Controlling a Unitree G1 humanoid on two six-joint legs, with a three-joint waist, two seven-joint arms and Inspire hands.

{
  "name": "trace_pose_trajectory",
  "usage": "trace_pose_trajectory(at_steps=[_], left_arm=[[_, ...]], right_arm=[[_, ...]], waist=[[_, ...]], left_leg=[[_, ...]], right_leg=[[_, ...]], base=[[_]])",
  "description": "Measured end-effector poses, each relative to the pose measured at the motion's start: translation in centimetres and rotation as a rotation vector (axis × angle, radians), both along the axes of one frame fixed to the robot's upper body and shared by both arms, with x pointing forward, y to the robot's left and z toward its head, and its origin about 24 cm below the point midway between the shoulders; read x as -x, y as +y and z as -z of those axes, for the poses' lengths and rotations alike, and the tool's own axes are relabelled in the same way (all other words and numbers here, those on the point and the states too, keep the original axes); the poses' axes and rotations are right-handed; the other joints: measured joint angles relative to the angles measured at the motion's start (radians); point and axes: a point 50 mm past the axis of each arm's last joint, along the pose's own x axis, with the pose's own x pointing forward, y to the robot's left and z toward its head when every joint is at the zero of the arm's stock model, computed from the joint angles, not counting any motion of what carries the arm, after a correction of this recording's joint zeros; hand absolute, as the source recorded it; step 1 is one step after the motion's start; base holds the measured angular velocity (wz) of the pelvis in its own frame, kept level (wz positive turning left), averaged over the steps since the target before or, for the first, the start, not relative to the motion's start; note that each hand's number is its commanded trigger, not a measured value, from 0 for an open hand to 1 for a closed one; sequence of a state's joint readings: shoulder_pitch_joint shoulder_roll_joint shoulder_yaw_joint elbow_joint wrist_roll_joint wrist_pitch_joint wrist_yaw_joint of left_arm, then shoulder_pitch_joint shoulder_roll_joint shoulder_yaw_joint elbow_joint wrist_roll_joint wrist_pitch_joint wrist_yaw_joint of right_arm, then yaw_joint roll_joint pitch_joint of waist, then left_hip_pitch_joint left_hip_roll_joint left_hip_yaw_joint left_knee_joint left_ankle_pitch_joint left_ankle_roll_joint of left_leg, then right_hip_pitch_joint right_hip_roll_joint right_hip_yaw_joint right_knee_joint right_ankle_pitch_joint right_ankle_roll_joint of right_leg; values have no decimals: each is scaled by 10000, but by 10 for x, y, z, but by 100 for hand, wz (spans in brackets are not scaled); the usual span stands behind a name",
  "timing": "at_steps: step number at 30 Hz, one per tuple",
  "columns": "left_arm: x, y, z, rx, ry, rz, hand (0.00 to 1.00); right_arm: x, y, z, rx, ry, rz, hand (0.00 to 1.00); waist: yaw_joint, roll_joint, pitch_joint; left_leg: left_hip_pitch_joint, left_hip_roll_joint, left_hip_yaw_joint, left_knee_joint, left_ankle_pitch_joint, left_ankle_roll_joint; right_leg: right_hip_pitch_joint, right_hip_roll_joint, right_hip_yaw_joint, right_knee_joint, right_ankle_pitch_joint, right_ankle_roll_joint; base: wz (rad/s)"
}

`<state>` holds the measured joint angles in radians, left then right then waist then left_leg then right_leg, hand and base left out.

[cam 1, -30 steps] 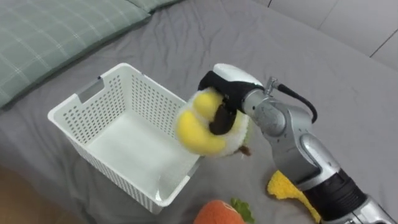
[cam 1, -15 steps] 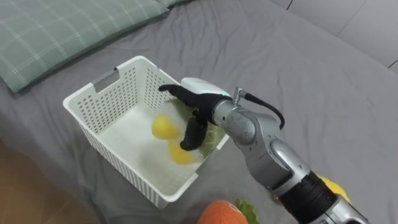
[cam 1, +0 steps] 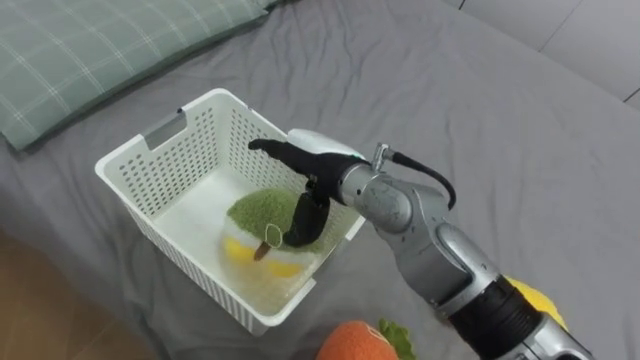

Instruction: Collect toys from the bed

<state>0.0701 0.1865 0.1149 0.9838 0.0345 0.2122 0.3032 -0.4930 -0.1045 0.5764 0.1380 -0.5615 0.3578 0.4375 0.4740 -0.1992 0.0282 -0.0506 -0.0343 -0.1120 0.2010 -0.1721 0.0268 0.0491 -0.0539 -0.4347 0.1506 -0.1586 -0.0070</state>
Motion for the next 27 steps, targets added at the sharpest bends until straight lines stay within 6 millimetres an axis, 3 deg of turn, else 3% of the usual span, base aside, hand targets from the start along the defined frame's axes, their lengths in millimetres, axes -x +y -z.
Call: trace_pose_trajectory(at_steps=[12, 14, 18, 20, 23, 27], left_arm=[[3, 1, 0, -29, 34, -46, 0], [7, 1, 2, 32, 72, -186, 0], [18, 1, 4, 9, 265, -573, 0], [19, -2, 6, 134, 275, -677, 0], [23, -7, 9, 264, 300, -785, 0], [31, -9, 10, 396, 283, -1156, 0]], right_arm=[[-3, -3, -12, -945, -308, 9, 0], [-5, -8, -16, -1188, -700, 212, 0], [-6, -14, -19, -1864, -1285, 647, 0], [-6, -25, -16, -2250, -1291, 1068, 0], [-3, -50, -11, -2795, -1366, 2111, 0], [-3, -80, -6, -3006, -1827, 3490, 0]], waist=[[-88, 131, 21], [-160, 174, 34], [-629, 258, 56], [-771, 353, 34], [-1028, 532, -61], [-1448, 689, -156]], left_leg=[[71, 0, 22, 24, 4, -1], [130, 2, 50, 19, 4, 0], [234, 33, 190, 28, -2, 4], [251, 33, 281, 28, -8, 14], [321, 26, 319, 5, -13, 46], [579, 73, 594, -182, -2, 64]], right_leg=[[65, 20, 108, 10, 0, 0], [109, 26, 196, 9, 1, 2], [197, 4, 430, 10, 11, 6], [182, 12, 480, 22, 20, 6], [209, 9, 521, 31, 40, 33], [232, 1, 855, 68, 43, 36]], base=[[0], [-4], [-3], [-9], [-10], [-23]])
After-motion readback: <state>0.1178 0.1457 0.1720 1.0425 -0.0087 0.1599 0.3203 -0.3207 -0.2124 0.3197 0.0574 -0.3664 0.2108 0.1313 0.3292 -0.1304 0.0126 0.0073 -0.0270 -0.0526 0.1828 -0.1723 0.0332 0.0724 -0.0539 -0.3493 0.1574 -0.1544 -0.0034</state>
